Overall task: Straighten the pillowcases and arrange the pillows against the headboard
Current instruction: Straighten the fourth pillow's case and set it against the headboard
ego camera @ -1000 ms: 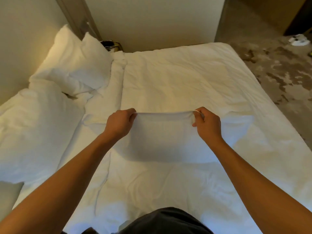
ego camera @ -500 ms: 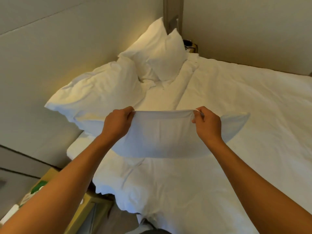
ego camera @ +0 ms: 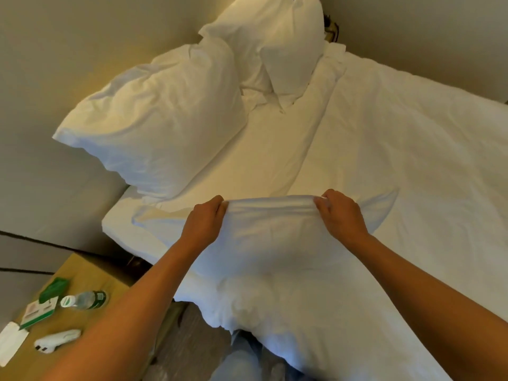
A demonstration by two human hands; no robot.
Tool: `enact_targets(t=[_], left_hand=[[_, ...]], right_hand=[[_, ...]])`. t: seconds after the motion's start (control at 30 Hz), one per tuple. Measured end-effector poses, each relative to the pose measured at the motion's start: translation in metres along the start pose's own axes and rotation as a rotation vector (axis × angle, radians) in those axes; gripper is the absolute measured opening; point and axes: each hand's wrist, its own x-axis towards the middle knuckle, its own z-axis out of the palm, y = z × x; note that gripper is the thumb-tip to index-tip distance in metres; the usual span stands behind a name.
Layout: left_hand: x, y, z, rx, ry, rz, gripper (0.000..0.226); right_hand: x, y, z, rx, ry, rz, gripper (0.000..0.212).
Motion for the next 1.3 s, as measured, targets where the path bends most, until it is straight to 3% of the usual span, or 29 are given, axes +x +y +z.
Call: enact_targets(t=[0.27, 0.37, 0.5, 0.83, 1.3], left_hand=[[0.022, -0.026, -0.009, -0.057, -0.168, 0.075, 0.018], [0.023, -0.03, -0.009, -0.035, -0.195, 0.057, 0.024], [0.019, -0.031, -0.009, -0.007, -0.188, 0.023, 0.037], [-0.002, -0.019, -0.008, 0.033, -0.152, -0.027, 0.034], [0.039, -0.002, -0.008, 0.137, -0.014, -0.129, 0.024]], right_hand=[[0.008, -0.006, -0.002, -0.032, -0.009, 0.049, 0.027], [0.005, -0.009, -0.006, -0.001, 0.002, 0.039, 0.028], [0.002, -0.005, -0.006, 0.023, -0.02, 0.027, 0.031], [0.011, 0.013, -0.003, -0.062, -0.087, -0.012, 0.029], [0.055, 0.028, 0.002, 0.181, -0.052, -0.037, 0.02]])
